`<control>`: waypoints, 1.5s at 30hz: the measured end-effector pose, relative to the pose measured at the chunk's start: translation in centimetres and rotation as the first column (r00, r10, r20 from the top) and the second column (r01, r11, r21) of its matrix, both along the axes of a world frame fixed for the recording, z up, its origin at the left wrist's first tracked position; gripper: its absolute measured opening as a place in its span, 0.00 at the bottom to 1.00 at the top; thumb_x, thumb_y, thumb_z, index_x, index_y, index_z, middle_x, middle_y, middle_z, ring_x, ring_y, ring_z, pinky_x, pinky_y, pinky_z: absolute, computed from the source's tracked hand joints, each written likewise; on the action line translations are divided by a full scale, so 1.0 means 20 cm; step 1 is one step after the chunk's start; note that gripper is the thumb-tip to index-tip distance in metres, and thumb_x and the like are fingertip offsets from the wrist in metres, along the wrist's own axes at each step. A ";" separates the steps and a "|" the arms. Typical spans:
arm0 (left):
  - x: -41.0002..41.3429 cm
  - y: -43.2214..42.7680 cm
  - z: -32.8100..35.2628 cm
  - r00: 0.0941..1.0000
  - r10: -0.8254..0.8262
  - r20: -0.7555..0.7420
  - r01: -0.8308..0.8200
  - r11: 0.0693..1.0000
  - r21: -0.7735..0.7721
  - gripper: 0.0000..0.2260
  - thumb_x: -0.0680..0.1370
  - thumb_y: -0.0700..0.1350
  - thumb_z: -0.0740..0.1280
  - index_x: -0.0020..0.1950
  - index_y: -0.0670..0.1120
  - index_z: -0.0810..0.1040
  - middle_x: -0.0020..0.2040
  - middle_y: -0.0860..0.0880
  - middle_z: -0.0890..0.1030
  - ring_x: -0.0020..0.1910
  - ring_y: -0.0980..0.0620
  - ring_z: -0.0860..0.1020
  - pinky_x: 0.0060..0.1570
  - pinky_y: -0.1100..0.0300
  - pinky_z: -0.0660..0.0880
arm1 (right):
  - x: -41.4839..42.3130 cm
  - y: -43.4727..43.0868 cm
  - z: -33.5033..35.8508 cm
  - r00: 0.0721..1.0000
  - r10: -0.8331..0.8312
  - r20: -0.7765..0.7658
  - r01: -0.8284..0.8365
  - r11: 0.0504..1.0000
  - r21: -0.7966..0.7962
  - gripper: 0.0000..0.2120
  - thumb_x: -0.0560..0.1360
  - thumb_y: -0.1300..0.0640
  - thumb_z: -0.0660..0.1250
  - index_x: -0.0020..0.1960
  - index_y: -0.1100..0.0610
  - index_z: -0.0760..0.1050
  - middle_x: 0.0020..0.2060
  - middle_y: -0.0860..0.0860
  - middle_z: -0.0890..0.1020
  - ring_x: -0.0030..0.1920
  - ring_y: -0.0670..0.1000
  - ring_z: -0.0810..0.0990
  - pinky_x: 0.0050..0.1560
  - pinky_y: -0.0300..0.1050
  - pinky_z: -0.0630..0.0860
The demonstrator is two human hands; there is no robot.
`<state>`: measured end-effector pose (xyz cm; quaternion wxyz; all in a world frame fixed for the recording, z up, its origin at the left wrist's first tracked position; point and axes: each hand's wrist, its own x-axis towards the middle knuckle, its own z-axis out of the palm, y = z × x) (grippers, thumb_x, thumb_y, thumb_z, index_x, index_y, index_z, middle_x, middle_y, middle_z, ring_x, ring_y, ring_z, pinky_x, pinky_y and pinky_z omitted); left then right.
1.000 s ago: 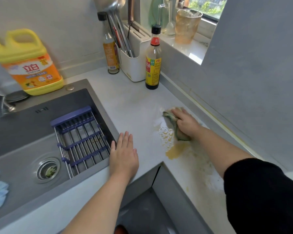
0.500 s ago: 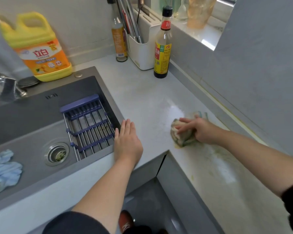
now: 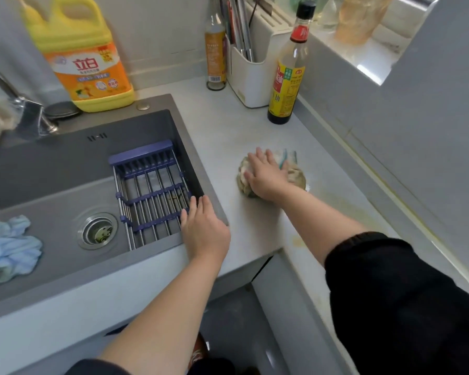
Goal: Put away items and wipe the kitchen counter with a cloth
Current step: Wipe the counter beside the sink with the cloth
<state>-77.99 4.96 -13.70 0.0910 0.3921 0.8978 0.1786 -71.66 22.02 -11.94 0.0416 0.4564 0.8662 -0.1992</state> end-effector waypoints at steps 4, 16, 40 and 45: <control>-0.01 0.01 0.00 0.998 0.039 0.051 -0.046 0.989 0.141 0.25 0.77 0.35 0.55 0.75 0.37 0.60 0.75 0.42 0.63 0.76 0.48 0.55 0.75 0.55 0.47 | -0.16 0.01 -0.01 0.996 0.083 -0.025 -0.082 0.997 0.012 0.25 0.81 0.50 0.50 0.77 0.52 0.51 0.78 0.50 0.47 0.77 0.53 0.42 0.72 0.62 0.39; 0.04 0.03 -0.01 0.981 -0.169 -0.092 0.177 0.980 0.087 0.23 0.80 0.42 0.54 0.76 0.44 0.59 0.78 0.44 0.52 0.77 0.47 0.46 0.74 0.47 0.44 | 0.53 -0.27 0.00 0.980 0.199 -0.025 -0.198 0.980 0.030 0.21 0.80 0.44 0.54 0.73 0.36 0.58 0.78 0.50 0.43 0.76 0.54 0.37 0.71 0.63 0.37; 0.26 0.21 -0.07 0.925 -0.345 -0.161 0.298 0.919 -0.259 0.27 0.81 0.52 0.45 0.78 0.49 0.40 0.78 0.49 0.40 0.77 0.49 0.40 0.74 0.46 0.43 | 0.27 0.15 0.02 0.972 -0.216 -0.090 0.211 0.976 -0.055 0.36 0.73 0.41 0.59 0.77 0.50 0.52 0.77 0.55 0.42 0.76 0.54 0.38 0.73 0.58 0.39; 0.26 0.19 -0.07 0.918 -0.358 -0.169 0.310 0.915 -0.257 0.27 0.81 0.52 0.44 0.78 0.49 0.40 0.78 0.48 0.40 0.77 0.49 0.40 0.74 0.46 0.44 | 0.81 -0.06 0.02 0.936 -0.353 0.003 0.353 0.935 0.027 0.35 0.71 0.41 0.52 0.77 0.49 0.53 0.77 0.54 0.47 0.77 0.54 0.46 0.74 0.56 0.44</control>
